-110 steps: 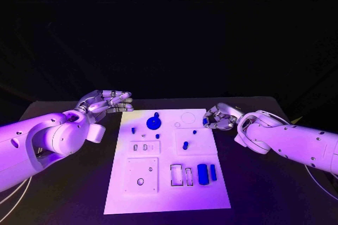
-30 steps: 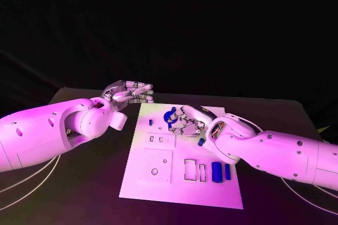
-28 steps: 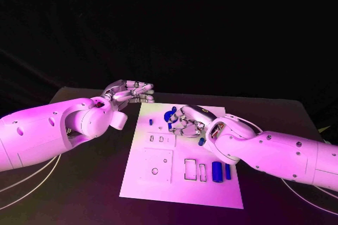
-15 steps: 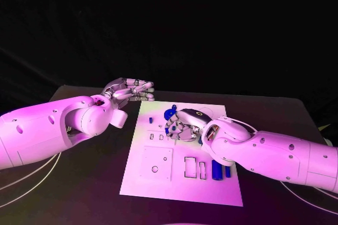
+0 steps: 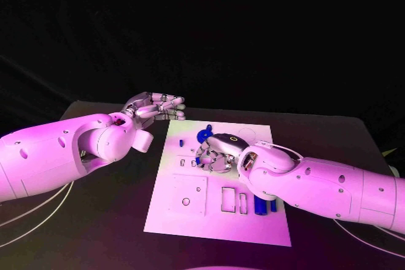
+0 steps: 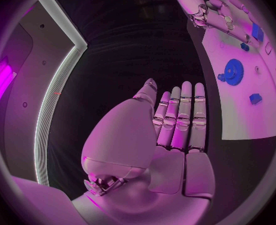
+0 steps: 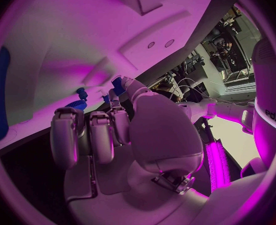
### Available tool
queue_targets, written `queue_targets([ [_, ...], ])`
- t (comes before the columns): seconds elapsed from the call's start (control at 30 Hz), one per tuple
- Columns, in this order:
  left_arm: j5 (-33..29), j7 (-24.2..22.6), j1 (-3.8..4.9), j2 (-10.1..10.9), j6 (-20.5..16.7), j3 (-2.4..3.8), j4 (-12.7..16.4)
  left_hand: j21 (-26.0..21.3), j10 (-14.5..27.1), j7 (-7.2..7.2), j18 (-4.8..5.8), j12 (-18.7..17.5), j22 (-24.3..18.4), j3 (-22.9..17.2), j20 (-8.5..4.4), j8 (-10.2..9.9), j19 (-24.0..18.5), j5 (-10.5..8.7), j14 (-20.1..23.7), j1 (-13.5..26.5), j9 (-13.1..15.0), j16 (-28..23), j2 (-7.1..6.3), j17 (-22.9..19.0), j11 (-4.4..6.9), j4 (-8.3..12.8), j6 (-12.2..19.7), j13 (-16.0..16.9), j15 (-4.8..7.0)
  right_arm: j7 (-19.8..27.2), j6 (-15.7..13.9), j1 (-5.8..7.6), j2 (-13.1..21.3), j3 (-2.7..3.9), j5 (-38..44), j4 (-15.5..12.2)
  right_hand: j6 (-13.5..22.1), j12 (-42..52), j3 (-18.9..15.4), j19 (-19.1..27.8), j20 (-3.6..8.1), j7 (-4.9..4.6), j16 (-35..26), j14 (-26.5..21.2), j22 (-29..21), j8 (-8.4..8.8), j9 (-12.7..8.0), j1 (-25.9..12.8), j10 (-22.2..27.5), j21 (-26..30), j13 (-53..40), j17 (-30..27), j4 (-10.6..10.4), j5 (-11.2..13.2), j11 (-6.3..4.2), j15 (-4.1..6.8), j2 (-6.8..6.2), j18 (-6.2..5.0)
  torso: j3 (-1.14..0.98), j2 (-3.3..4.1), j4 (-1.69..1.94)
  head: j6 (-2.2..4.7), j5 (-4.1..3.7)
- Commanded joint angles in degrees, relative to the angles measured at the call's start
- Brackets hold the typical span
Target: Assemble the parts on the task board
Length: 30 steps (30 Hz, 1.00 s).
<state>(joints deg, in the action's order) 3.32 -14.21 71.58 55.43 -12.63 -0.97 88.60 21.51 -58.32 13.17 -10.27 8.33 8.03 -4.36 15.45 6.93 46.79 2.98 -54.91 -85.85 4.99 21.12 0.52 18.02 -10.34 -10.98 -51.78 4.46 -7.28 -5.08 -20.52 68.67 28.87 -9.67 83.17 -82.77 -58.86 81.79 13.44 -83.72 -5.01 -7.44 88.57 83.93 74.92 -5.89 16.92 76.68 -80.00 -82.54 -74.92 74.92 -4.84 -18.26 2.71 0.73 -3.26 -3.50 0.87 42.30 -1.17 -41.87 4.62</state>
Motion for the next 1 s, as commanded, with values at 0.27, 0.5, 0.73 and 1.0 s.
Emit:
queue_targets([
  [0.27, -0.04, -0.20, 0.04, 0.01, 1.10, 0.04, 0.22, -0.33, 0.22, 0.37, -0.25, 0.38, -0.05, -0.05, 0.26, 0.18, 0.13, -0.14, -0.40, 0.62, 0.05, -0.17, 0.07, -0.05, 0.20, -0.15, 0.27, 0.09, -0.05, -1.09, 1.89, -0.28, -0.45, -0.08, 2.14, 0.43, -0.30, 0.18, 0.03, -0.08, -0.02, 0.00, 0.32, 5.54, 6.84, -0.09, 0.10, -0.61, -0.14, -0.03, -1.15, 12.75, -0.31, 0.35, 0.07, 0.48, 0.12, 0.98, -0.02, -0.01, -0.03, -0.06, 0.02],
  [0.5, -0.04, -0.19, 0.04, 0.03, 1.11, 0.04, 0.20, -0.33, 0.22, 0.37, -0.25, 0.38, -0.05, -0.05, 0.26, 0.18, 0.13, -0.14, -0.40, 0.62, 0.05, -0.17, 0.07, -0.05, 0.20, -0.15, 0.27, 0.09, -0.05, -1.38, 2.33, -0.33, -0.41, -0.09, 2.37, 0.48, -0.30, 0.18, 0.03, -0.08, -0.02, 0.00, 0.32, 5.54, 6.84, -0.09, 0.10, -0.61, -0.14, -0.03, -1.15, 12.75, -0.31, 0.35, 0.07, 0.48, 0.12, 0.98, -0.04, -0.02, -0.07, -0.05, -0.06],
  [0.73, -0.04, -0.16, 0.04, 0.07, 1.11, 0.04, 0.21, -0.33, 0.22, 0.37, -0.25, 0.38, -0.05, -0.05, 0.26, 0.18, 0.13, -0.14, -0.40, 0.62, 0.05, -0.17, 0.07, -0.05, 0.20, -0.15, 0.27, 0.09, -0.05, -2.32, 3.33, -0.33, -0.24, -0.10, 3.09, 0.56, -0.23, -0.02, 0.02, 0.12, -0.01, 0.00, 0.20, 5.48, 6.60, 0.00, 0.08, -0.62, 0.11, 0.22, -0.86, 12.49, -0.22, 0.95, 0.05, 0.49, 0.07, 0.90, -0.04, 0.01, -0.11, -0.08, -0.21],
  [1.0, -0.04, -0.16, 0.04, 0.06, 1.15, 0.04, 0.19, -0.33, 0.22, 0.37, -0.25, 0.38, -0.05, -0.05, 0.26, 0.18, 0.13, -0.14, -0.40, 0.62, 0.05, -0.17, 0.07, -0.05, 0.20, -0.15, 0.27, 0.09, -0.05, -3.03, 3.68, -0.34, -0.22, -0.10, 3.59, 0.51, 0.05, -0.20, -0.16, 0.31, -0.04, -0.13, 0.12, 5.44, 6.39, 0.20, 0.02, -0.75, 0.37, 0.46, -0.62, 12.34, -0.09, 1.78, 0.15, 0.43, -0.27, 0.83, -0.05, 0.00, -0.04, -0.10, -0.49],
])
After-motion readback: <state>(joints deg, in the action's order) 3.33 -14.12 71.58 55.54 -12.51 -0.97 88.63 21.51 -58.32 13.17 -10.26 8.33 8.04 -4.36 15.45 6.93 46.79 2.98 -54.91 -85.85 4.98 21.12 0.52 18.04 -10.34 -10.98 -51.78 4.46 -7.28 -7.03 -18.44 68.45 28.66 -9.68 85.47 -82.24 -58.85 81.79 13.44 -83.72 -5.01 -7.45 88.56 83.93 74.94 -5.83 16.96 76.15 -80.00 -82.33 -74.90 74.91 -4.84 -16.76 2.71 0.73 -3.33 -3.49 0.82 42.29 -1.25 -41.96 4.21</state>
